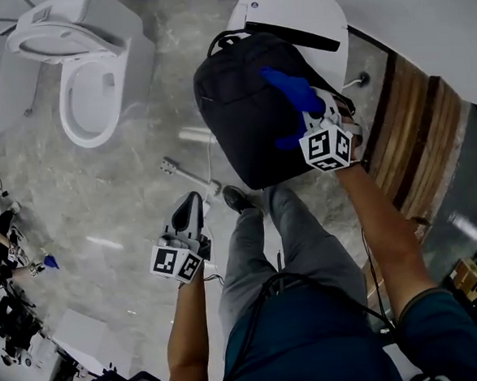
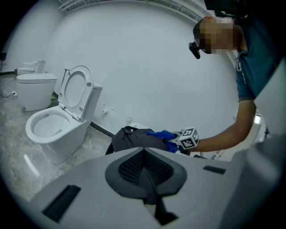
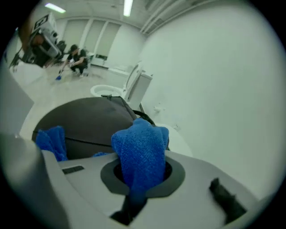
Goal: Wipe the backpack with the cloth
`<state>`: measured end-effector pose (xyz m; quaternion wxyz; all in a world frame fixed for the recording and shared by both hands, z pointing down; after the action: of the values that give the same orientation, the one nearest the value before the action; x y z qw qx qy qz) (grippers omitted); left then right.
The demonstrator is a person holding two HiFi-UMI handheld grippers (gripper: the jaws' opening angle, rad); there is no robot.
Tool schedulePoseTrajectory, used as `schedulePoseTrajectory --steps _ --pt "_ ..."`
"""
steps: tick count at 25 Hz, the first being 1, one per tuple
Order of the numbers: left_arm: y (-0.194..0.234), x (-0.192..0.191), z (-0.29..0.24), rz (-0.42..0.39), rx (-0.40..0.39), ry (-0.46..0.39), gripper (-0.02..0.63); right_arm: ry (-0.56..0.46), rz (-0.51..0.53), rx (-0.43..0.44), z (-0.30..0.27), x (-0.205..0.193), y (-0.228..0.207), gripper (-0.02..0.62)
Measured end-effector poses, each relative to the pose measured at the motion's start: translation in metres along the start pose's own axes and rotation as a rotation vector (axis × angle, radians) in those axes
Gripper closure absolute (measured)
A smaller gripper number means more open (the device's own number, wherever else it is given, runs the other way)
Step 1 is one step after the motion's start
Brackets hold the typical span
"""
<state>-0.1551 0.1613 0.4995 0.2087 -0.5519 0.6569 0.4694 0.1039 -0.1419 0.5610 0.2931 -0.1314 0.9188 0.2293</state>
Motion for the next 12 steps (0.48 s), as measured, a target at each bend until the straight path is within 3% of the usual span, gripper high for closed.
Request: schedulePoseTrajectory --steps 7,12 --pt "-0.023 0.024 0.003 0.035 -0.030 -0.033 0.600 0.056 -0.526 -0.047 0.081 -0.084 0.058 0.574" --pt "-0.044 0.038 0.012 0.000 -0.079 -0.093 0.600 0.160 -0.686 -0.115 0.090 -0.122 0.069 0.574"
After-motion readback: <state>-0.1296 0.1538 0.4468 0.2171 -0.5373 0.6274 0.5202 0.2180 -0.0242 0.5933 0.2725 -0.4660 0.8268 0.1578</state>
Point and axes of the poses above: the fingertips, and each gripper's own axes: z backward along the fingers, y to its left, x out of its top, the point moved 10 cm from there along z, backward along the fingers, and after that the axes turned 9 degrees about -z, right-handed, at the moved point
